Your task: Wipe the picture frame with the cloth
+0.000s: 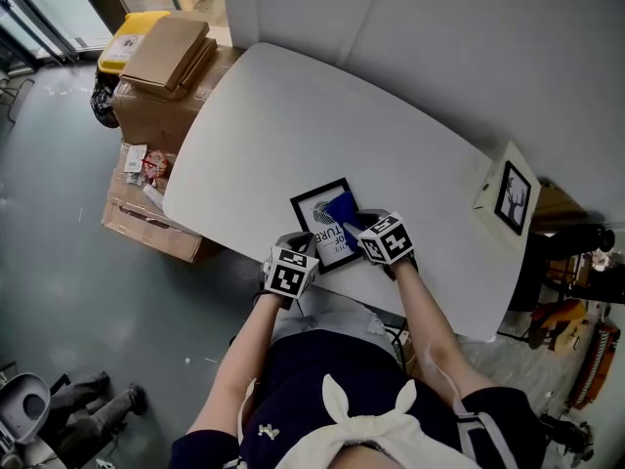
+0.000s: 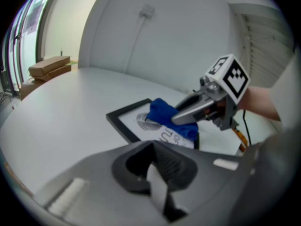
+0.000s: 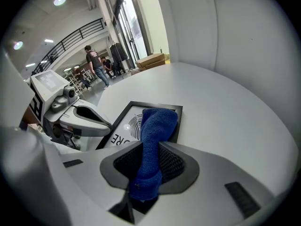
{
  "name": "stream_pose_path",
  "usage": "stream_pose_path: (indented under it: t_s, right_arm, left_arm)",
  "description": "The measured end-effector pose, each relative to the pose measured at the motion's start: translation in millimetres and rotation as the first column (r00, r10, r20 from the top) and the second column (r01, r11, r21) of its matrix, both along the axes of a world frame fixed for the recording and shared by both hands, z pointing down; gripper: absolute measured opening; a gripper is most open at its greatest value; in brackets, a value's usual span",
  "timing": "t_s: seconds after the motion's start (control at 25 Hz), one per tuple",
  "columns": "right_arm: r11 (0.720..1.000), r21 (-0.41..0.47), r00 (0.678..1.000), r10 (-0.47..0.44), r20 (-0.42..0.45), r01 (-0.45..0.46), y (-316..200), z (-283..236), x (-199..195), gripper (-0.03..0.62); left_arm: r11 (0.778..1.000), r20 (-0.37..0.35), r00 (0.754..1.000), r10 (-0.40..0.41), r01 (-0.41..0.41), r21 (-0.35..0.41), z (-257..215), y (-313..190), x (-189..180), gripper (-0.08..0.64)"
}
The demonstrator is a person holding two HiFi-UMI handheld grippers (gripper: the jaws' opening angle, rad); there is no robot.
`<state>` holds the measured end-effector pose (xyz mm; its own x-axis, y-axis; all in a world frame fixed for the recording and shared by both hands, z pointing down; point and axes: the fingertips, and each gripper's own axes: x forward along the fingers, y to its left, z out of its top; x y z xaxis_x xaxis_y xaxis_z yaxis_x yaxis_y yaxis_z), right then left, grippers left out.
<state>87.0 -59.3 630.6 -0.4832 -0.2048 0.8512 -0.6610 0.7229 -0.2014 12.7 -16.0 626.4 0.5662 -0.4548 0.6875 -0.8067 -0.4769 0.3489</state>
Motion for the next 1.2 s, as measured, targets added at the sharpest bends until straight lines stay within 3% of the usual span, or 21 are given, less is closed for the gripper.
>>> stream_pose_path:
  t_s: [1.2]
  right_arm:
    - [0.996, -0.084, 0.999, 0.035, 0.022, -0.033, 17.3, -1.1, 11.3, 0.084]
  left_arm:
    - [1.0, 0.018, 1.0, 0.014, -0.015, 0.019, -0.4, -0.9, -0.2, 0.002]
